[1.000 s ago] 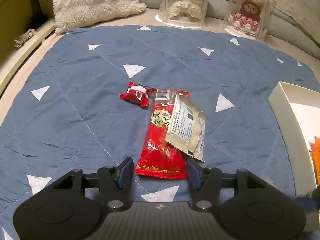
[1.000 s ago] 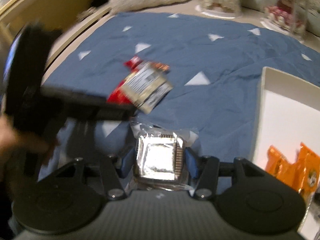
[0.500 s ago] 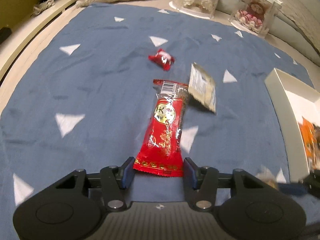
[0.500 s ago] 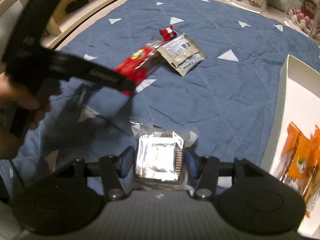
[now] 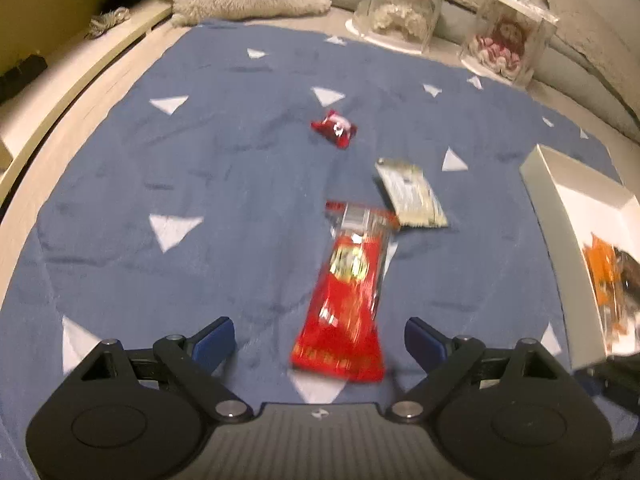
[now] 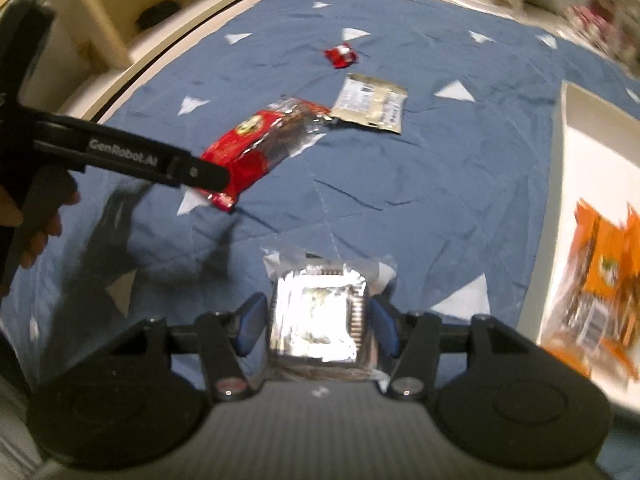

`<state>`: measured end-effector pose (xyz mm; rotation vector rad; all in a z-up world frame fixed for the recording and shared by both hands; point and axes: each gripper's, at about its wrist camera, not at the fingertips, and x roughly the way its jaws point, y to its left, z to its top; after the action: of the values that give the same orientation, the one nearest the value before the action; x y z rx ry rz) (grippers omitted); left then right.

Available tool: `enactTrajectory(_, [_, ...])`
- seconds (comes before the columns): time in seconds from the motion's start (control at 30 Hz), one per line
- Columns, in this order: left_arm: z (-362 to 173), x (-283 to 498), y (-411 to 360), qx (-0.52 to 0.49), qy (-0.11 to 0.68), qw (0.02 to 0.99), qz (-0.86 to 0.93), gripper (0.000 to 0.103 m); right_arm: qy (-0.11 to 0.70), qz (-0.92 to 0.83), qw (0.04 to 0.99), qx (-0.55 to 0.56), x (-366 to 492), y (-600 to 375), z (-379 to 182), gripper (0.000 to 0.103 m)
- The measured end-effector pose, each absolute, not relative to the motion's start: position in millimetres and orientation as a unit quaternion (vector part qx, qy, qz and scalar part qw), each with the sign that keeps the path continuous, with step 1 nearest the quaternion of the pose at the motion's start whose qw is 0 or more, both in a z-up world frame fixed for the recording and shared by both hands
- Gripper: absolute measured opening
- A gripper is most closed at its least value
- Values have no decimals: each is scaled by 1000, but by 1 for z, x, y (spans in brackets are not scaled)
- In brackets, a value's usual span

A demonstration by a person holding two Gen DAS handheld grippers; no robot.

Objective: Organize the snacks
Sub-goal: 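Grasp the foil packet with the right tool while the left tool grasps the long red bag, then carry the red bag and foil packet with both tools over the white tray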

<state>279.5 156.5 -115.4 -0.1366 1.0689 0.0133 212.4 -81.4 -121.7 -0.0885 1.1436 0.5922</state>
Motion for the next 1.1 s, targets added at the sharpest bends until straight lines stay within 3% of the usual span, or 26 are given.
enactTrajectory(0.3, [-125,308,131,-6,511,860,-1,83,547,241,799,-65,205,-73,-131,72])
enactTrajectory(0.43, [-134,315,130,2,519,855,-6,73,548,245,798,-57,209,-75,-130,67])
enactTrajectory(0.57, [-136,317,132,-2,519,855,-3,70,551,257,791,-65,213,-75,-132,61])
enactTrajectory(0.67, [-137,319,134,-10,523,852,-1,53,551,261,789,-75,214,-72,-134,61])
enactTrajectory(0.77, [-137,319,133,-16,523,852,-5,44,549,265,788,-82,215,-71,-136,60])
enactTrajectory(1.1, [-117,303,136,-36,501,865,14,41,523,274,803,-87,217,-76,-120,58])
